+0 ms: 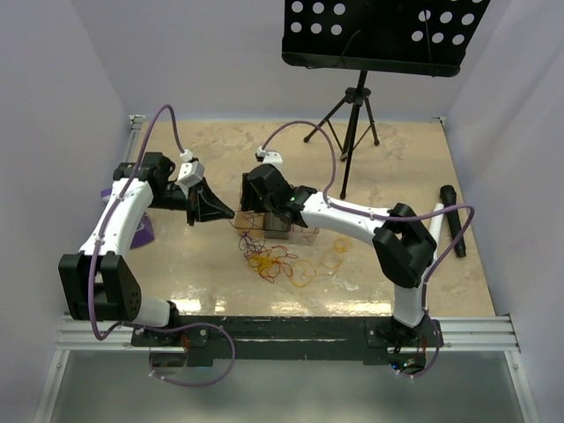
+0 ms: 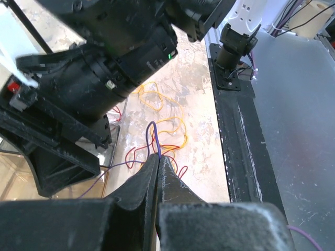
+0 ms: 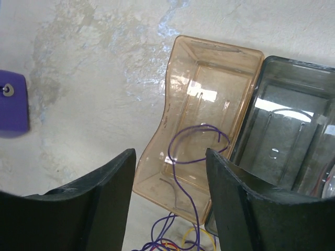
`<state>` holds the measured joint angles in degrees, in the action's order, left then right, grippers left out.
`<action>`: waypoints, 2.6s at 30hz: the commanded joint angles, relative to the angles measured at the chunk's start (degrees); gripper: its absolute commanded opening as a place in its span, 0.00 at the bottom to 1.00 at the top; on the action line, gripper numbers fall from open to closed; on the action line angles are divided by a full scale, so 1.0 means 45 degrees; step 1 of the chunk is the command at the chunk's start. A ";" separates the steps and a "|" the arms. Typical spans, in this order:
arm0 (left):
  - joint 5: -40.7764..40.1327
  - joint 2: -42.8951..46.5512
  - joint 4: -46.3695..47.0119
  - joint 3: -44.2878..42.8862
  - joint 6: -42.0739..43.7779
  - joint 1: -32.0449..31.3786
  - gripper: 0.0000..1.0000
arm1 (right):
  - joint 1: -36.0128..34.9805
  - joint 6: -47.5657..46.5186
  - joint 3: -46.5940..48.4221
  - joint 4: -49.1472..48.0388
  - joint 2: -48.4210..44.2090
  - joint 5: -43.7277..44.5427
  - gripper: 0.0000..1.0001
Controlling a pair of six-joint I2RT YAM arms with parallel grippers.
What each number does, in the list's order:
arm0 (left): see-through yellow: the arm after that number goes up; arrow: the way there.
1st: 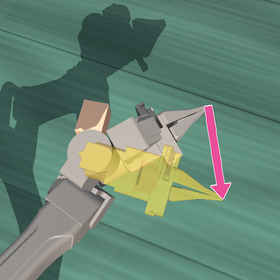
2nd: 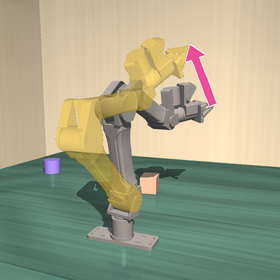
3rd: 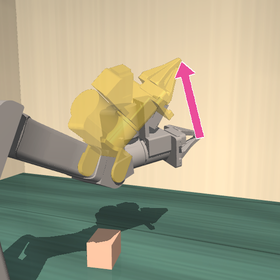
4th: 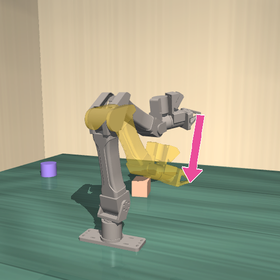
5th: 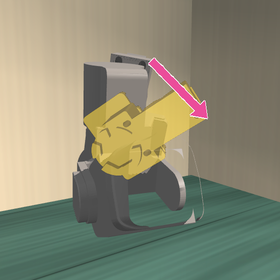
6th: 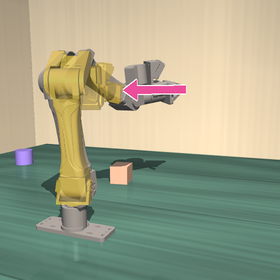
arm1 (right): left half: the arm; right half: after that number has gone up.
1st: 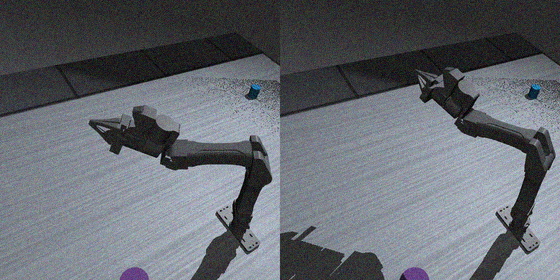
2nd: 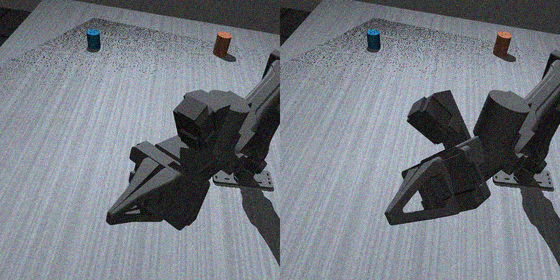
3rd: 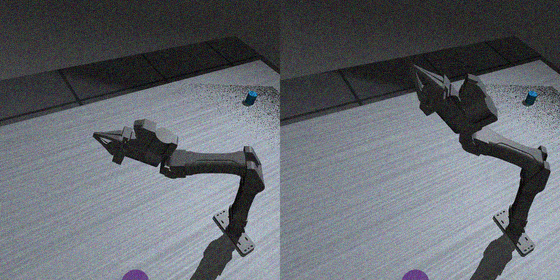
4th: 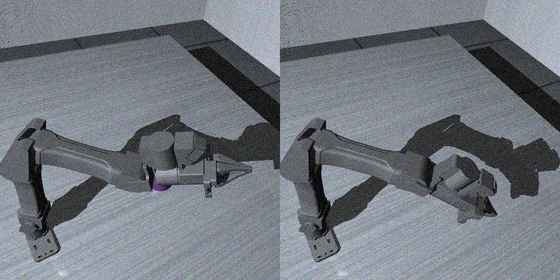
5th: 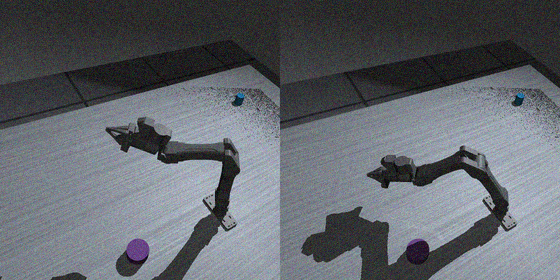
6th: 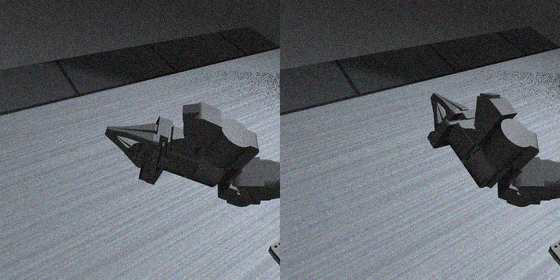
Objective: Untangle the cables
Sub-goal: Untie the cable.
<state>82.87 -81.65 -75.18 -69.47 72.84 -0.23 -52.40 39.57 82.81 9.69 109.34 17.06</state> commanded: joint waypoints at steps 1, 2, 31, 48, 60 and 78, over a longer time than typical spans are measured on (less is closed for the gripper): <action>0.2229 0.0117 -0.0052 -0.0245 0.0123 0.0051 0.00 | 0.0160 -0.0024 0.0525 0.0248 -0.1093 0.0486 0.61; 0.2248 0.0078 -0.0032 -0.0303 0.0026 0.0051 0.00 | 0.0180 -0.0005 0.0447 0.0248 -0.1365 0.0602 0.62; 0.3205 -0.0587 -0.0032 -0.3234 -0.1596 0.0793 0.00 | -0.5347 -0.1938 -0.7270 -0.4068 -0.7056 0.2672 0.67; 0.3245 0.0683 -0.0052 -0.3038 -0.2924 0.0774 0.02 | -0.5347 -0.0553 -0.5471 -0.4381 -0.1760 0.5975 0.52; 0.3264 0.0683 -0.0032 -0.4832 -0.4134 0.0813 0.01 | -0.5483 0.3914 -0.8007 -0.2449 -0.2166 0.5097 0.00; 0.2836 -0.0159 0.6207 -0.9798 -1.0925 0.2590 0.00 | -0.7573 1.2471 -1.0997 0.1338 -0.4804 0.4608 0.00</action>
<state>83.92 -85.17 -65.95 -112.31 39.81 10.63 -84.86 83.64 36.51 3.46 89.27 39.70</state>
